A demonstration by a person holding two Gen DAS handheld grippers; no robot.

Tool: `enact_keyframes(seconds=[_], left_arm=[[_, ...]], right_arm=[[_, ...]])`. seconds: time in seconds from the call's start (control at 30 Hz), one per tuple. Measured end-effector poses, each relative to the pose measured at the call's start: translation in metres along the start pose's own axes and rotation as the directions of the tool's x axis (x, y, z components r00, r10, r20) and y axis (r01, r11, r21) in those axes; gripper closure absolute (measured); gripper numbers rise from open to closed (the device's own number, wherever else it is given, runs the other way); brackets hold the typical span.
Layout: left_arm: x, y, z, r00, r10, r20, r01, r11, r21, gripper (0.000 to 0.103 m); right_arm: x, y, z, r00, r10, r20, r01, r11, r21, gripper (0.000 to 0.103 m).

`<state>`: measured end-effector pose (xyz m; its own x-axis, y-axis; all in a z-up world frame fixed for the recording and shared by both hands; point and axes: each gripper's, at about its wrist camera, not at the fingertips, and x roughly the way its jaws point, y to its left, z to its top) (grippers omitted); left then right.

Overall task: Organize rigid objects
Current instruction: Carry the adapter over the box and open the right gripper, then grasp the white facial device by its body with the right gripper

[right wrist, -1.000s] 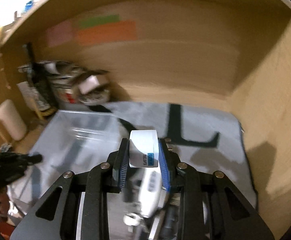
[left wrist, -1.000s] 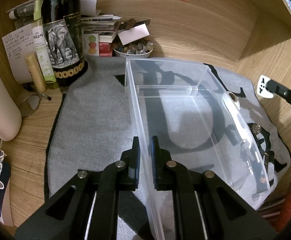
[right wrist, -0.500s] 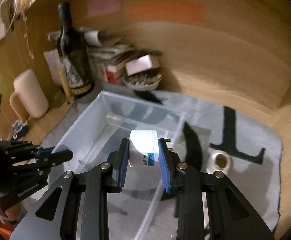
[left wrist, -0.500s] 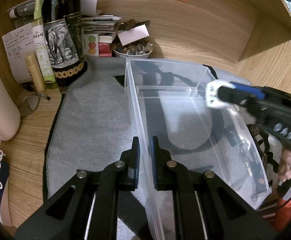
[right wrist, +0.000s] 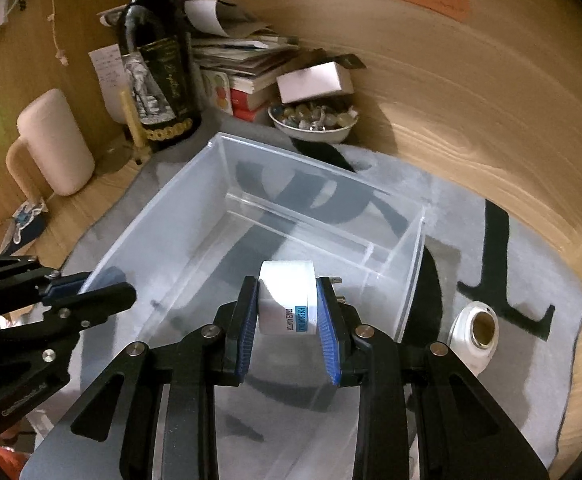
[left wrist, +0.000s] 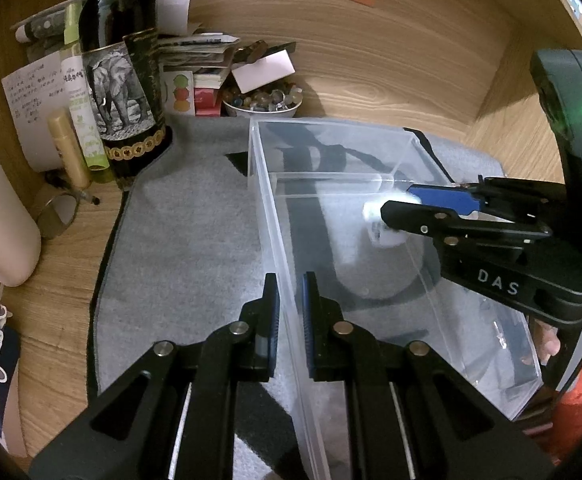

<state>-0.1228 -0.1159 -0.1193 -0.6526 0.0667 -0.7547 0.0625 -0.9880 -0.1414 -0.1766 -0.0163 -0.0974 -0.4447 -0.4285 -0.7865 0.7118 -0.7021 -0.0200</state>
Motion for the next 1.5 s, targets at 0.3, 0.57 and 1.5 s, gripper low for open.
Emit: enact_keyframes(seconds=[0.3, 0.57, 1.5], left_arm=[[0.000, -0.002, 0.001, 1.000, 0.008, 0.000, -0.008, 1.000, 0.008, 0.092], [0.000, -0.002, 0.000, 1.000, 0.009, 0.000, -0.009, 1.000, 0.009, 0.092], [-0.001, -0.001, -0.001, 1.000, 0.009, 0.000, -0.009, 1.000, 0.013, 0.092]], right_arm=[[-0.019, 0.001, -0.003, 0.998, -0.031, 0.055, 0.031, 1.000, 0.004, 0.055], [-0.065, -0.012, -0.006, 0.980, -0.095, 0.174, 0.088, 0.995, 0.048, 0.042], [0.009, -0.123, -0.053, 0.982, -0.140, -0.129, 0.174, 0.937, 0.303, 0.043]])
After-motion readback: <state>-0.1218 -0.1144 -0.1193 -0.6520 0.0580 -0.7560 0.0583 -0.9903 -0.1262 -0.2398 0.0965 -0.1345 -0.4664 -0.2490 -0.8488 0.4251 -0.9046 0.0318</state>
